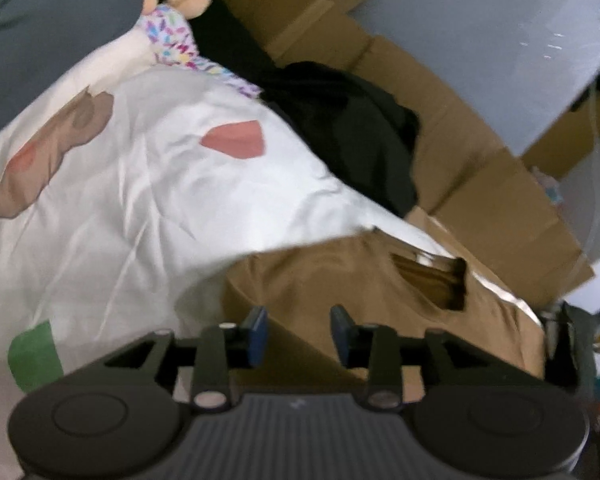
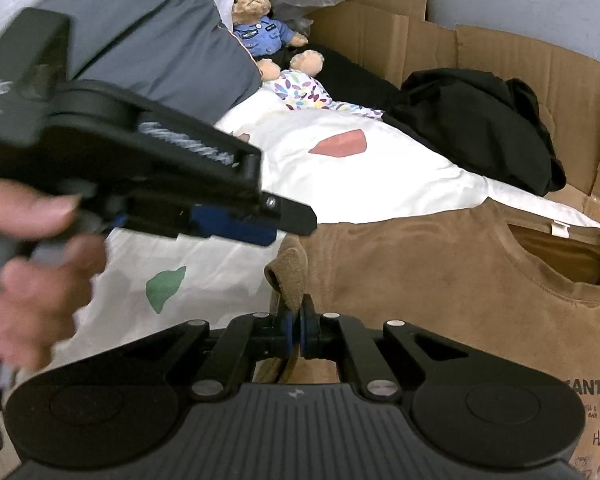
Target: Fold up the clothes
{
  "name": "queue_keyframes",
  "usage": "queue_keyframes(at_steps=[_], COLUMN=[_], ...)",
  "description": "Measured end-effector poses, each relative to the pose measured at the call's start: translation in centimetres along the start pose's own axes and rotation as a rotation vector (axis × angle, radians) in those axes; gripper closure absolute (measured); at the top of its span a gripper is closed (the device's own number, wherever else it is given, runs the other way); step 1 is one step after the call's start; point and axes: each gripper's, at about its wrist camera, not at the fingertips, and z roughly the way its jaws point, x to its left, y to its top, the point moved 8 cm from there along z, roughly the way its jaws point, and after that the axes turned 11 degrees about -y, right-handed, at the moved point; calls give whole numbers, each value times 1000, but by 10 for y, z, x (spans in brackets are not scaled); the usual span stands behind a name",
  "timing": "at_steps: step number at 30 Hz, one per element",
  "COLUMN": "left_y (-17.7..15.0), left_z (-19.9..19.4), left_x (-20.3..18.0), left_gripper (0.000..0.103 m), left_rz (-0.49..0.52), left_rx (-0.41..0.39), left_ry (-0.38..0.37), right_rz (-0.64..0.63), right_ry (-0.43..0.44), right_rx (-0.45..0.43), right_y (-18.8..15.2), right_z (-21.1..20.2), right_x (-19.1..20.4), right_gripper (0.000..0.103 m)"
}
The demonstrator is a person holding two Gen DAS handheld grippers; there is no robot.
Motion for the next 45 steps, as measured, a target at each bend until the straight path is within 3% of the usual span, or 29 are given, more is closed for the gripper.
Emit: queue_keyframes(at_steps=[3,6,8,13,15,17,19,23,26,34,45], left_y=[8,21,30,39,40,38,35,32,35,37,38], left_z=[13,15,16,47,61,70,79,95,105,112,112], left_x=[17,42,52,46,42,41,40,42,49,61,61], left_gripper=[55,55,54,53,58,69,70,89,95,96,95], left_rz=[-10,-130,-130,-32,38,31,28,21,-21,-93,-117], left_rx=[3,-42,-58,58,90,117,137,171,186,187,167], left_ry=[70,78,109,105,152,138,128,147,174,188,218], right_rz=[8,-2,-7,-9,0,6,7,-3,-4,48,157], right_ry=[23,34,47,64,66,64,62,65,72,28,-49], right_rx=[7,6,1,-7,-2,7,15,16,14,44,116], right_y=[0,-1,0,4,3,3,3,6,6,3,-8], right_z=[2,3,2,1,3,3,2,0,-1,0,30], right_x=[-5,-8,-8,-7,-9,-11,-14,-16,-18,-50,-113], right_gripper=[100,100,100,100,100,100,100,100,100,100,100])
